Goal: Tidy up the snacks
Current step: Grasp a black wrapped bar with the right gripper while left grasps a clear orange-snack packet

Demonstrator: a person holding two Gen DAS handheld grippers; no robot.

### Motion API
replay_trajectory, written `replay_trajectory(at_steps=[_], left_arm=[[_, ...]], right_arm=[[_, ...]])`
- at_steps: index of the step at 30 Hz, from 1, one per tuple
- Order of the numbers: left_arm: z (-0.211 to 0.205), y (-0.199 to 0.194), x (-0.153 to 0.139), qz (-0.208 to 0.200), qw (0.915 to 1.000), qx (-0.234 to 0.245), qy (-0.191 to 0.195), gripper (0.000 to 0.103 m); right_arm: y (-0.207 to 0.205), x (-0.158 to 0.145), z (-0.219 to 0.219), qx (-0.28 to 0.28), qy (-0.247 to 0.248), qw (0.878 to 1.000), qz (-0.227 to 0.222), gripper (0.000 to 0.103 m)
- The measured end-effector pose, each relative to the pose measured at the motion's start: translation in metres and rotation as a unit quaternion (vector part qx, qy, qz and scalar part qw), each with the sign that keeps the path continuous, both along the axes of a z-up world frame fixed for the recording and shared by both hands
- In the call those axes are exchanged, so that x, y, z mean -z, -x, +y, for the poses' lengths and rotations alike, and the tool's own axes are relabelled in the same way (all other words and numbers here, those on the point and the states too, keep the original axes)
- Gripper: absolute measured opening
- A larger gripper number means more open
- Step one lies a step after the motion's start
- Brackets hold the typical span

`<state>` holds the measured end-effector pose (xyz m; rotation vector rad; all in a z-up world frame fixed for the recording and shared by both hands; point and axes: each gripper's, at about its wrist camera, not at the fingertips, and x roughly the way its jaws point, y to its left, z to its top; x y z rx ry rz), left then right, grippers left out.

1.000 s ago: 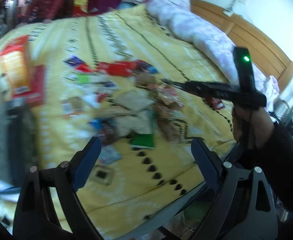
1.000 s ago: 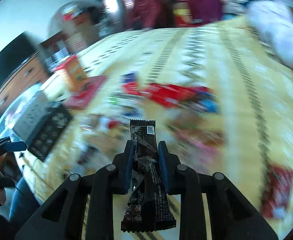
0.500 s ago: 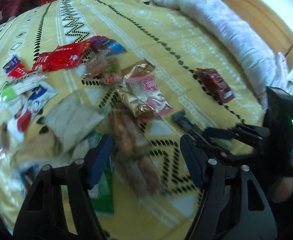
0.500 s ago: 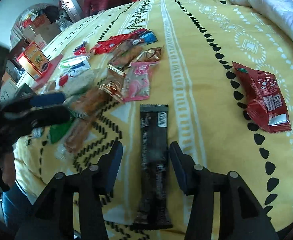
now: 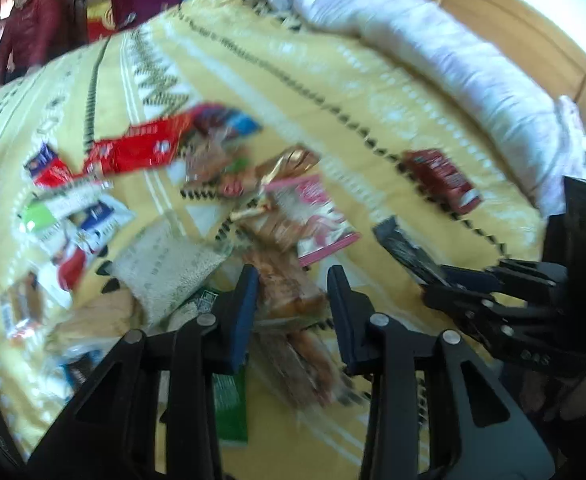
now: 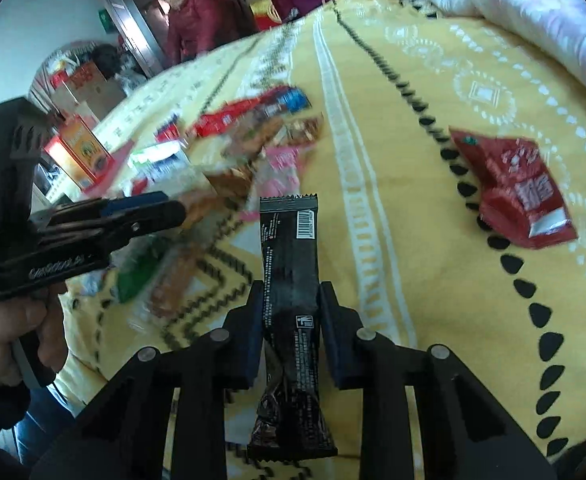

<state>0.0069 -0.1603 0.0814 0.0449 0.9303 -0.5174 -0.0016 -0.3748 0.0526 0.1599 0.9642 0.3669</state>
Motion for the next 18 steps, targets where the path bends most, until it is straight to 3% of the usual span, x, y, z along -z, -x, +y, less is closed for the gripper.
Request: replay_trajectory(at_steps=[4, 12, 18], left_arm=[[0.009, 0.013, -0.010, 0.001, 0.9999, 0.004, 0.014, 0.036], [0.043, 0.049, 0.039, 0.074, 0.9972, -0.012, -0.005, 0.036], [0.029, 0.050, 0.033, 0.051, 0.9985, -0.007, -0.017, 0.041]], right_arm=[[0.003, -0.017, 0.007, -0.006, -0.004, 1.000, -0.018, 0.029], [0.014, -0.007, 0.015, -0.022, -0.016, 1.000, 0.013, 0.029], [0.016, 0.020, 0.020, -0.023, -0.002, 0.998, 0.053, 0.033]])
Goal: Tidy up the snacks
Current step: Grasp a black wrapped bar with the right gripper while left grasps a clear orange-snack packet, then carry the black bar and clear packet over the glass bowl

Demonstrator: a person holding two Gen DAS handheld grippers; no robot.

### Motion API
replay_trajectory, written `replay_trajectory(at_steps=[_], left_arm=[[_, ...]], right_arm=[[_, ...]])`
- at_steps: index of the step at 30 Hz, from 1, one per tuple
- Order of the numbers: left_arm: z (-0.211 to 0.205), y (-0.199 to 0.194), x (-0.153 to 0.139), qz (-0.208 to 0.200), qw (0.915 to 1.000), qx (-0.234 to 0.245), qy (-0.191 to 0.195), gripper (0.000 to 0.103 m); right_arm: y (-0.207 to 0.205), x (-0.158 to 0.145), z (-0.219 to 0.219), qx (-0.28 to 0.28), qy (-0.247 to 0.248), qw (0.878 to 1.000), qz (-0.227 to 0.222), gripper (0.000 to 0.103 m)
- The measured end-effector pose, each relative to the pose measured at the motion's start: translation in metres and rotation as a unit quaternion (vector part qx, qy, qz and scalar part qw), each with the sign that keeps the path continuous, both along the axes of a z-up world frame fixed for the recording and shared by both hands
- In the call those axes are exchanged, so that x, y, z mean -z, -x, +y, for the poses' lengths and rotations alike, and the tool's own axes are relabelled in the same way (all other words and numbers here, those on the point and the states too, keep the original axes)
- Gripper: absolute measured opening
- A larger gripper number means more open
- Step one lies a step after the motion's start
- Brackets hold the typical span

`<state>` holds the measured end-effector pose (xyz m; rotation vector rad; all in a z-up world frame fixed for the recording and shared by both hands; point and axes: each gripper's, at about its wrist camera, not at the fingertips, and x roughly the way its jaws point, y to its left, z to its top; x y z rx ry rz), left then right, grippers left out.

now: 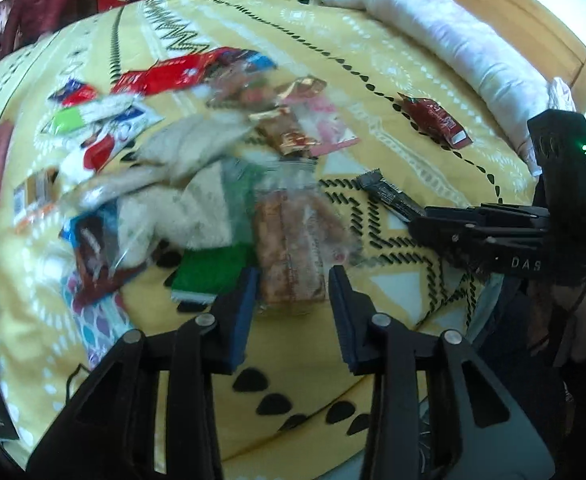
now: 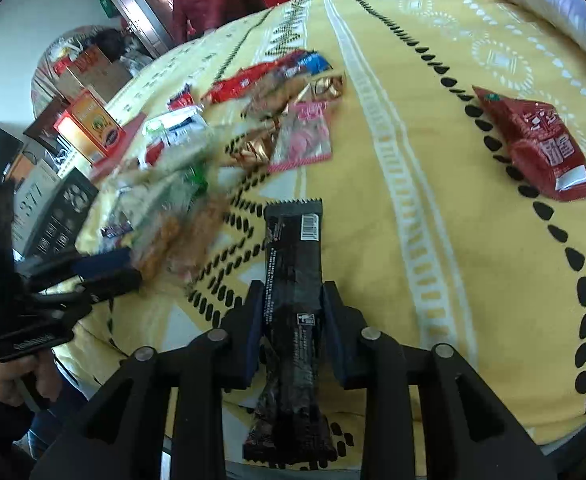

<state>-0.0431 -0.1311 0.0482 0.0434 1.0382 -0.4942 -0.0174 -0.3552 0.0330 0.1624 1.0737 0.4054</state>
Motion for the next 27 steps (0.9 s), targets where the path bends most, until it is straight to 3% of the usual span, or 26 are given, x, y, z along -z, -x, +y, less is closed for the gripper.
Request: replay_trajectory(at_steps=[3, 6, 8, 9, 11, 12, 16, 22, 27], left_arm=[[-0.005, -0.006, 0.009, 0.004, 0.9998, -0.014, -0.014, 0.042], [-0.004, -0.012, 0.009, 0.002, 0.9995, -0.030, -0.011, 0.050], [-0.004, -0.013, 0.008, 0.001, 0.9996, -0.028, -0.008, 0.051], [-0.005, -0.016, 0.010, 0.004, 0.9996, -0.026, -0.005, 0.050], [-0.003, -0.019, 0.012, 0.010, 0.9996, -0.026, 0.000, 0.047], [-0.002, -0.019, 0.013, 0.008, 0.9996, -0.028, -0.002, 0.036], [0.002, -0.012, 0.008, 0.002, 0.9996, -0.029, 0.002, 0.034], [0.012, 0.009, -0.042, -0.067, 0.9971, -0.029, 0.018, 0.034], [0.054, 0.022, -0.108, -0.136, 0.9869, -0.071, 0.049, 0.034]], right_arm=[[-0.003, 0.002, 0.002, 0.001, 0.008, 1.000, -0.002, 0.042], [-0.007, 0.004, 0.007, -0.004, 0.020, 1.000, -0.003, 0.044], [-0.009, 0.004, 0.009, -0.012, 0.024, 1.000, -0.004, 0.046], [-0.009, 0.006, 0.009, -0.015, 0.022, 1.000, -0.004, 0.045], [-0.009, 0.008, 0.006, -0.011, 0.018, 1.000, -0.006, 0.033], [-0.009, 0.008, 0.004, -0.008, 0.014, 1.000, -0.006, 0.030], [-0.001, 0.001, -0.004, 0.004, -0.001, 1.000, -0.021, 0.028], [0.006, -0.036, -0.004, 0.008, -0.011, 0.998, -0.067, 0.028], [0.003, -0.086, 0.010, -0.007, -0.013, 0.993, -0.114, 0.028]])
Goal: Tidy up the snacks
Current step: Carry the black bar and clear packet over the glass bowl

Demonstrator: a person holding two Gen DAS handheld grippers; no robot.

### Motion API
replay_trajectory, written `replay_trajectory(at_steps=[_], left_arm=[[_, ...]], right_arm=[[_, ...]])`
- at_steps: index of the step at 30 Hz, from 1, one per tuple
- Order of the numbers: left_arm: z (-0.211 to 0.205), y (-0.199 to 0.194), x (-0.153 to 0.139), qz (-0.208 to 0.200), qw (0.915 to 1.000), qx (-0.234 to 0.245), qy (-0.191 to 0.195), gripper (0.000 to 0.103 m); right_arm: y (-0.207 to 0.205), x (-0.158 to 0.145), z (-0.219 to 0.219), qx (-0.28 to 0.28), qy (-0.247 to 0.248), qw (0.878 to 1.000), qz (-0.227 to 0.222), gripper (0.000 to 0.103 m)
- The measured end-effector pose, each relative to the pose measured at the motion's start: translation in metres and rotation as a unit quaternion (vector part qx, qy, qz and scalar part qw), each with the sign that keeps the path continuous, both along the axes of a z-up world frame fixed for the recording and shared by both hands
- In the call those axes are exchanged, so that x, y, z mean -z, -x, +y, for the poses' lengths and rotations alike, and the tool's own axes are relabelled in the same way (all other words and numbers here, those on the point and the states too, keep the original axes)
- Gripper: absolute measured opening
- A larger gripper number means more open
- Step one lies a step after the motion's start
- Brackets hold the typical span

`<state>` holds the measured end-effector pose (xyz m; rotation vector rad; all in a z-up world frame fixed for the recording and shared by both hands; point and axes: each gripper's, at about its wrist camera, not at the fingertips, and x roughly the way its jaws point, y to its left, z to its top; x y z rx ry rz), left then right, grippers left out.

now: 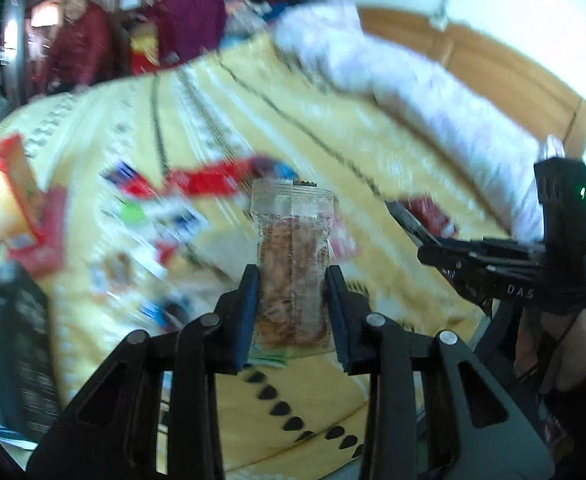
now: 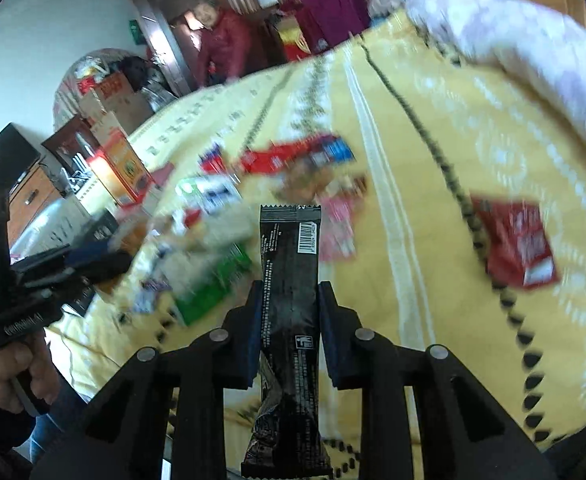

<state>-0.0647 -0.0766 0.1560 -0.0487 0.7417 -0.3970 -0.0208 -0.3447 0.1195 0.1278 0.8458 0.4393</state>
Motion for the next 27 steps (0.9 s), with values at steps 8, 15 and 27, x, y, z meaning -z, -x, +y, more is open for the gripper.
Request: replay_trajectory(at_steps=[8, 15, 27], left_arm=[[0.133, 0.034, -0.085, -0.094, 0.9864, -0.135, 0.004, 0.034], [0.289, 0.085, -0.111, -0.114, 0.9484, -0.296, -0.006, 0.034], [0.421, 0.126, -0.066, -0.055, 0.8919, -0.449, -0.018, 0.034]], right_arm=[[-0.025, -0.103, 0.093, -0.088, -0.033, 0.992, -0.084, 0.028], [-0.030, -0.169, 0.251, -0.227, -0.085, 0.964, -0.106, 0.028], [0.021, -0.167, 0.506, -0.412, -0.086, 0.906, -0.037, 0.028]])
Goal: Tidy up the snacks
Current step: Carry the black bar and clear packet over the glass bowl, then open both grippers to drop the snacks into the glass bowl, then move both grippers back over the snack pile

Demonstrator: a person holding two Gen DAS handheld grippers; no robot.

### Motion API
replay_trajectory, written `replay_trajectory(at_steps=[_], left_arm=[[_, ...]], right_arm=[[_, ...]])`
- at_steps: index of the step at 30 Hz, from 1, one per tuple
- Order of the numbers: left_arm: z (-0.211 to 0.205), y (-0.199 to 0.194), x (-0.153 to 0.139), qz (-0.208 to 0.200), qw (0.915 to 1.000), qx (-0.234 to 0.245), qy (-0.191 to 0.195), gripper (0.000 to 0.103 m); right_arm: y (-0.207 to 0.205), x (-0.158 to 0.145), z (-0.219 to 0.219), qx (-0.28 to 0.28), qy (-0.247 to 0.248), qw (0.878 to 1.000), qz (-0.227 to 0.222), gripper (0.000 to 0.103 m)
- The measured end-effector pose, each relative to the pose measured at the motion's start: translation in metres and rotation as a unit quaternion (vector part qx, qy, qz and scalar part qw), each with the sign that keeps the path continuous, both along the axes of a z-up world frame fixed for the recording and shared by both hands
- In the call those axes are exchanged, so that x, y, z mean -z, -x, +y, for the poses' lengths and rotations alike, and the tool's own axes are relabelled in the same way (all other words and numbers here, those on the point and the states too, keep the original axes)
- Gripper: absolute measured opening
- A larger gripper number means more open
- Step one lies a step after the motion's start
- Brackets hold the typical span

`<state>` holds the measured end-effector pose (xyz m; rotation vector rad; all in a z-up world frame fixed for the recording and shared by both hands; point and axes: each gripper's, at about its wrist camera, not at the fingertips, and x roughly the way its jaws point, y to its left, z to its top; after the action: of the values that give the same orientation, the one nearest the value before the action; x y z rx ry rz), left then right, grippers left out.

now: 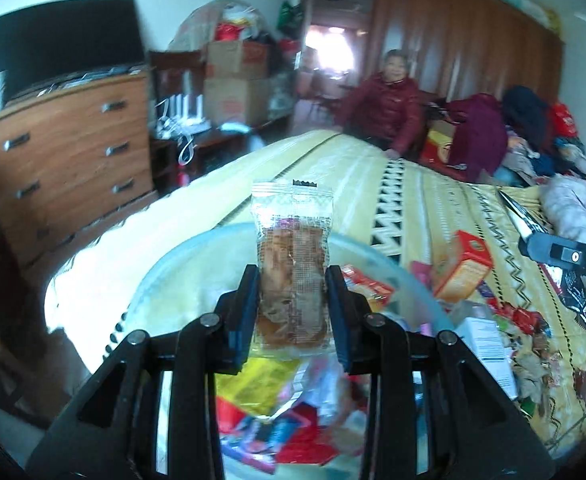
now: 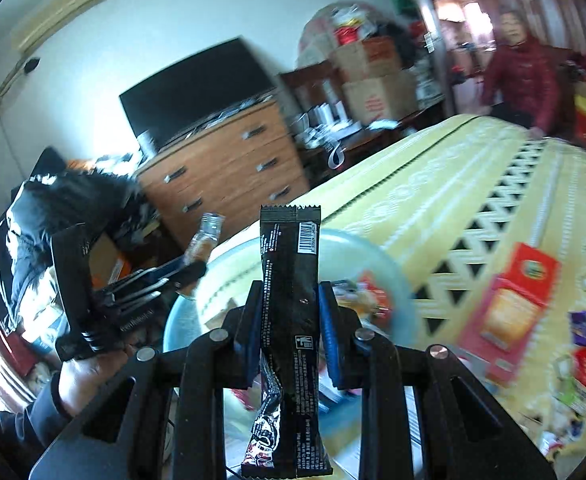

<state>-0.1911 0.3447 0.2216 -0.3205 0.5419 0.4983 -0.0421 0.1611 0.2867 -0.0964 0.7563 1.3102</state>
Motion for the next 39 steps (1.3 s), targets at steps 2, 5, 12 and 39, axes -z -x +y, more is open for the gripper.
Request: replay_trajectory(at_steps=[2, 5, 12, 39], left_arm=[[0.007, 0.006, 0.007, 0.005, 1.0000, -0.007, 0.003, 0.034], [0.014, 0.001, 0.013, 0.012, 0.9999, -0.010, 0.007, 0.034], [0.021, 0.011, 0.016, 0.011, 0.9997, -0.011, 0.019, 0.034], [-0.011, 0.011, -0.004, -0.013, 0.9999, 0.009, -0.003, 0.101]], right_arm=[[0.005, 0.006, 0.025, -0.013, 0.010, 1.000, 0.005, 0.028], [0.006, 0.015, 0.057, -0.024, 0.023, 0.999, 0.008, 0.028], [0.014, 0.027, 0.091, -0.037, 0.041, 0.998, 0.010, 0.028], [0.000, 0.047, -0.036, 0.052, -0.013, 0.998, 0.025, 0.060]])
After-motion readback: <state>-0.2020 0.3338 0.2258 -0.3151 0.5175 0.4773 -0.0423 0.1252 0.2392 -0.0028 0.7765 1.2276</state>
